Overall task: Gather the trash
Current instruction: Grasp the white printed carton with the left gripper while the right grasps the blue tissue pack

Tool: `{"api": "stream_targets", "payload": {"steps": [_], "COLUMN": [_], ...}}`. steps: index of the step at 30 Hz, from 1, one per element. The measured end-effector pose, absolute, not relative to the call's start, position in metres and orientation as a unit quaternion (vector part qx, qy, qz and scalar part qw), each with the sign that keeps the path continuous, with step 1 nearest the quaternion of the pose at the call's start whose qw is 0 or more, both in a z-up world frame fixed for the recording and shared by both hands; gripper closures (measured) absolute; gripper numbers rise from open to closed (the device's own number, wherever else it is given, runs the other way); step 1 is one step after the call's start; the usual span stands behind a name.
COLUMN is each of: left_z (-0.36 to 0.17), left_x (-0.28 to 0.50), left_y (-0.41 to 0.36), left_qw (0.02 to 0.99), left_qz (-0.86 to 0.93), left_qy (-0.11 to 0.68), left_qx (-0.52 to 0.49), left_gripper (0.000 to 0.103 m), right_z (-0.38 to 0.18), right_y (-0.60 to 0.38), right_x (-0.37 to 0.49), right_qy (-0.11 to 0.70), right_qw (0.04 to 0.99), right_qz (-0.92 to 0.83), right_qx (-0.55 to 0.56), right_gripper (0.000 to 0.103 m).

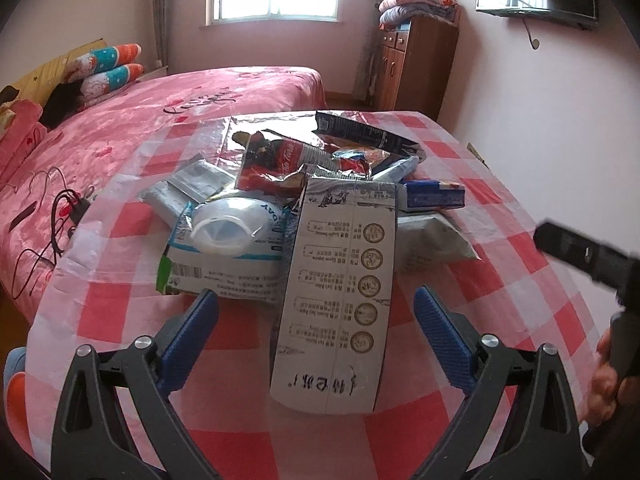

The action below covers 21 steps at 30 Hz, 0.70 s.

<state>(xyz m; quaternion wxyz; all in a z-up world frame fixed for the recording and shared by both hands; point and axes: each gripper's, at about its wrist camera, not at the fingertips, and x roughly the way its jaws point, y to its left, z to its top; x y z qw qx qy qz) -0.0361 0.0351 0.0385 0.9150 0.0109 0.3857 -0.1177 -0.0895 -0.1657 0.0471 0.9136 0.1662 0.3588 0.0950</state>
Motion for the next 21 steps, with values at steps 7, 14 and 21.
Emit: {"api": "stream_targets", "payload": {"steps": [7, 14, 21], "left_z": [0.031, 0.028, 0.031], "left_x": [-0.026, -0.025, -0.029], "left_y": [0.034, 0.028, 0.033], "left_qw": [0.91, 0.908, 0.908], "left_qz": [-0.114, -0.117, -0.114], "left_qy": [0.398, 0.402, 0.402], "left_qx": [-0.004, -0.007, -0.027], "left_gripper": [0.025, 0.038, 0.039], "right_z": [0.036, 0.031, 0.019], "right_y": [-0.178, -0.166, -0.14], "right_x": [-0.041, -0.004, 0.018], "right_qy": [0.382, 0.389, 0.405], "right_qw": [0.895, 0.897, 0.901], "right_qz": [0.108, 0.114, 0.11], "right_qx": [0.202, 0.175, 0.109], "right_gripper": [0.019, 0.01, 0.008]}}
